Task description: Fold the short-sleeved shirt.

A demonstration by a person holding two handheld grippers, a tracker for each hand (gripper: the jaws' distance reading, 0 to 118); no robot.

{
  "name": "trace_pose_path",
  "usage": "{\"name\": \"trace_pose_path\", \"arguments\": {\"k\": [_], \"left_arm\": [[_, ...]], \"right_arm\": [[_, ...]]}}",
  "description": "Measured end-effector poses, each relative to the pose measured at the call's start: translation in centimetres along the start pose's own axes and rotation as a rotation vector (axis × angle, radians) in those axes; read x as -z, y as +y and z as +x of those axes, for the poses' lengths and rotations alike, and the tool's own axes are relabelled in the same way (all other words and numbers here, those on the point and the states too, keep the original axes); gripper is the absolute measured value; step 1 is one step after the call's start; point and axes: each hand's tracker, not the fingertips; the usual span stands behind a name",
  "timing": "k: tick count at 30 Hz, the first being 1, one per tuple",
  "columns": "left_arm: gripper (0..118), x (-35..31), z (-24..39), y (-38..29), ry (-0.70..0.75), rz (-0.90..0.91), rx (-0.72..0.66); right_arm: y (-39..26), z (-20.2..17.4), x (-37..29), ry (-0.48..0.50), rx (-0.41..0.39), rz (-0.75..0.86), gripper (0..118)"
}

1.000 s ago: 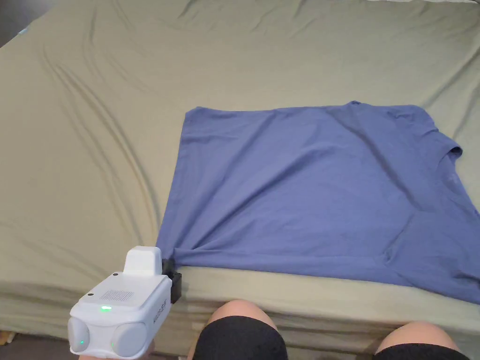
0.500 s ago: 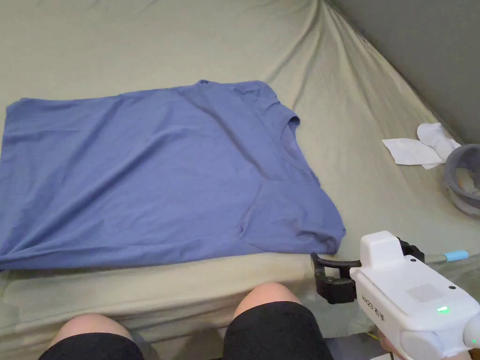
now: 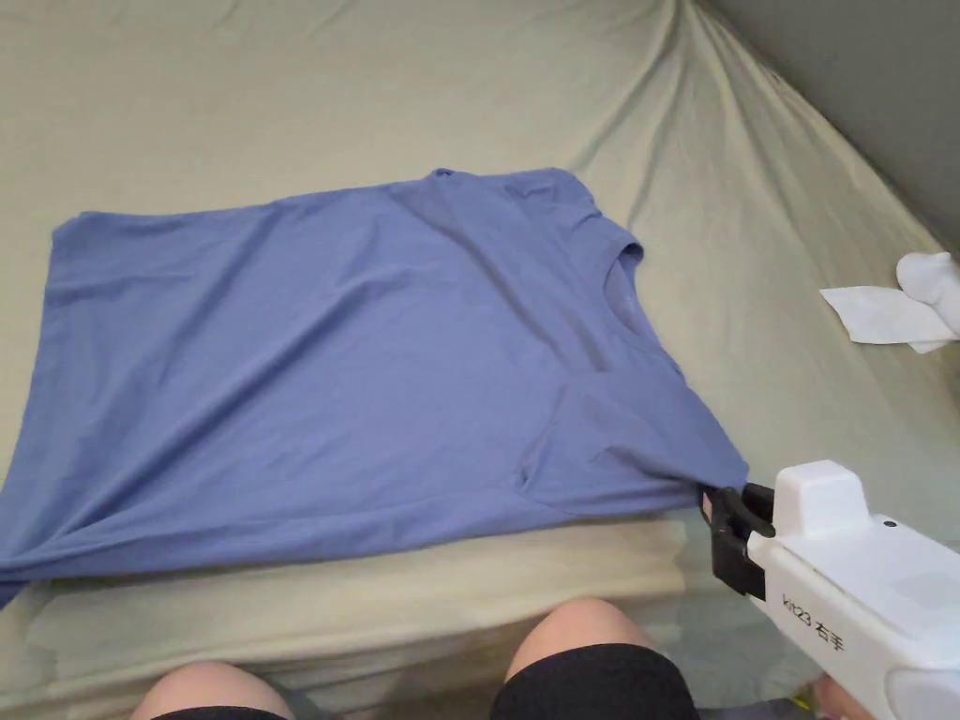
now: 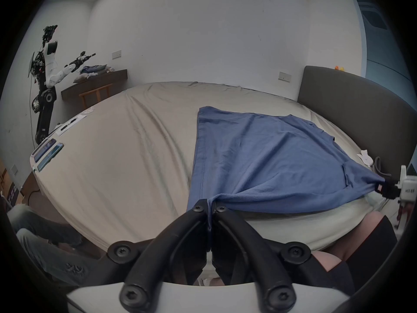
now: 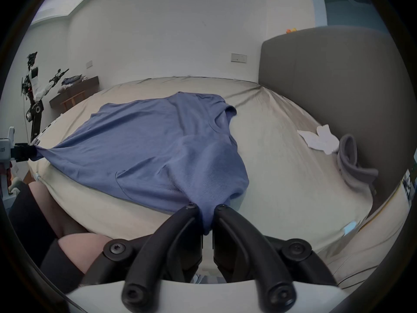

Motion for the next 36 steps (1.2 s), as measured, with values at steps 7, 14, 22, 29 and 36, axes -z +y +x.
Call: {"name": "trace_pose_path", "arguments": {"k": [7,14,22,29,36], "left_arm": [[0,4.7,-1.5,8.3,-0.096,-0.097,-0.009],[0,14.9,-1.5,14.5,-0.093,-0.208,0.018],[40,20.5,-1.3,13.7,0.002,-0.263,0.017],[109,8.4,0.2,12.1,0.012,0.103,0.024],[0,0.7,2.2,3.5,0.059,0.222,0.069]], "right_arm": [[10.4,1.9,3.2,0.097,-0.048,-0.188,7],[18.7,3.0,14.2,0.073,-0.094,-0.273,7],[19.3,1.4,20.7,-0.113,-0.148,-0.235,100],[15.6,0.7,9.1,-0.098,-0.010,0.117,105],[6.7,-3.1,0.0,-0.123,-0.106,0.328,5]]}}
